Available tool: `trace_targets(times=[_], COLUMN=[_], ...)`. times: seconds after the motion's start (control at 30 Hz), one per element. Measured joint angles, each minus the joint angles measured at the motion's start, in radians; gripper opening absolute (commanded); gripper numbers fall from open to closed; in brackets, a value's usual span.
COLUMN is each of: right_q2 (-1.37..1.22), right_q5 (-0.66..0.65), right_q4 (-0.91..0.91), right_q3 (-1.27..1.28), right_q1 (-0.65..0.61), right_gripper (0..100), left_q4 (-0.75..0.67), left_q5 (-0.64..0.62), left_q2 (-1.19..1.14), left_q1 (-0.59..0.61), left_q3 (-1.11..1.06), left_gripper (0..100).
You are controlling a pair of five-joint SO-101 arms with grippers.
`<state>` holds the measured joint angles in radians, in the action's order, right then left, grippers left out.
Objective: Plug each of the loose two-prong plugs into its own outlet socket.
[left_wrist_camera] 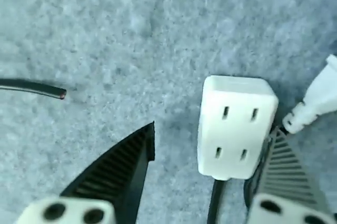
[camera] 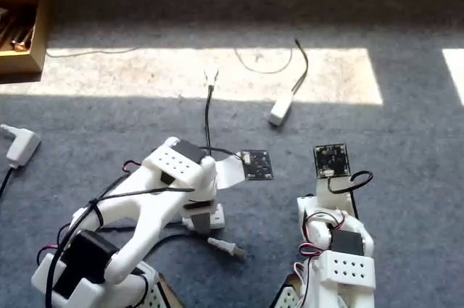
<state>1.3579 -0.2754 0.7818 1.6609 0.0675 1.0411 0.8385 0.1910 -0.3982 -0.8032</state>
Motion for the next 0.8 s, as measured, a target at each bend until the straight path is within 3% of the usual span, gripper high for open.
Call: trace_targets(times=[0.23, 0.4, 0.57, 0.8], right_q2=[0.000, 0.000, 0.000, 0.000], right_q5=[-0.005, -0.005, -0.005, -0.005], right_q4=[0.000, 0.000, 0.000, 0.000], right_q3=[0.000, 0.000, 0.000, 0.000], right_q1=[0.000, 0.000, 0.000, 0.000], right_gripper=[15.9, 15.9, 15.9, 15.9], left_q4=[-0.021, -0.009, 0.161, 0.387], left_q5=[0.032, 0.032, 0.032, 0.032], left_q2=[0.000, 0.000, 0.046, 0.299], left_q1=[0.064, 0.037, -0.071, -0.161], left_q3=[0.000, 0.002, 0.060, 0.069], left_gripper=[31, 31, 31, 31])
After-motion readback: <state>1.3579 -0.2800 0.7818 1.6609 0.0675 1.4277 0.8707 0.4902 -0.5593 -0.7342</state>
